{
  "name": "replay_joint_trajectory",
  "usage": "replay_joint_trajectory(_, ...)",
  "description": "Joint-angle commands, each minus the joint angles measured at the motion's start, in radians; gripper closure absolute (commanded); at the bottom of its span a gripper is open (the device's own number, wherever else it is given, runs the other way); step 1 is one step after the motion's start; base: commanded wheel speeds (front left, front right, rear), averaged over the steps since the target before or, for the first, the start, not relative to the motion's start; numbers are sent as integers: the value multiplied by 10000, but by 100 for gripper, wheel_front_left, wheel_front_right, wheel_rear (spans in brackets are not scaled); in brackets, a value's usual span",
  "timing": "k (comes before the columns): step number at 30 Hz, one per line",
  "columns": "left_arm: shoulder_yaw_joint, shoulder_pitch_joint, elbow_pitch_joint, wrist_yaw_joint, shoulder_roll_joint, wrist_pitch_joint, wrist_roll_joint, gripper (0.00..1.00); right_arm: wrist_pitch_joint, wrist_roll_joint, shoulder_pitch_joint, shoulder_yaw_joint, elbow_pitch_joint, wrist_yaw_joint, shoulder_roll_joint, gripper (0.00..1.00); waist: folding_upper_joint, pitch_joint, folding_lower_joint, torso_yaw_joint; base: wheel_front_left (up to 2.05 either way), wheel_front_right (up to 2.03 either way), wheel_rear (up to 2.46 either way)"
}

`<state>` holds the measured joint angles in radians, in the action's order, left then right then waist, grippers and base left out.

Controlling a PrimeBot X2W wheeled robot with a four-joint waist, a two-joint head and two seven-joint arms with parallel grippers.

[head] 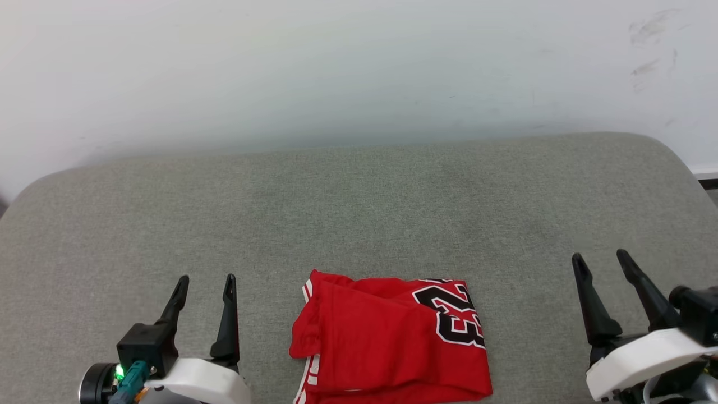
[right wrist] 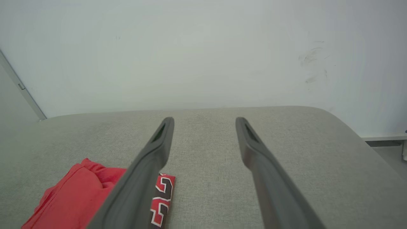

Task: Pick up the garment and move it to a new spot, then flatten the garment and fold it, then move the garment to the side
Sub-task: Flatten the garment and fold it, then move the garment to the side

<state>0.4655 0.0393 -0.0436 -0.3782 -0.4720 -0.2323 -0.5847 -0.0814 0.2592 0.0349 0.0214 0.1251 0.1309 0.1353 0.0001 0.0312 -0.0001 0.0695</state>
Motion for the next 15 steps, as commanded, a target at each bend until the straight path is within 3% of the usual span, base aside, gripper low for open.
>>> replay_joint_trajectory(1, 0, -171, 72, -8, 15, -53, 27, 0, -65, -130, 206, -15, 147, -3, -69, 0, -1, 26, 1, 9, 0, 0, 0)
replay_joint_trajectory(15, -223, 19, 484, 167, 292, -243, -86, 0, -513, -210, 440, 144, 545, -3, -321, 0, -1, 11, 1, -1, 0, 0, 0)
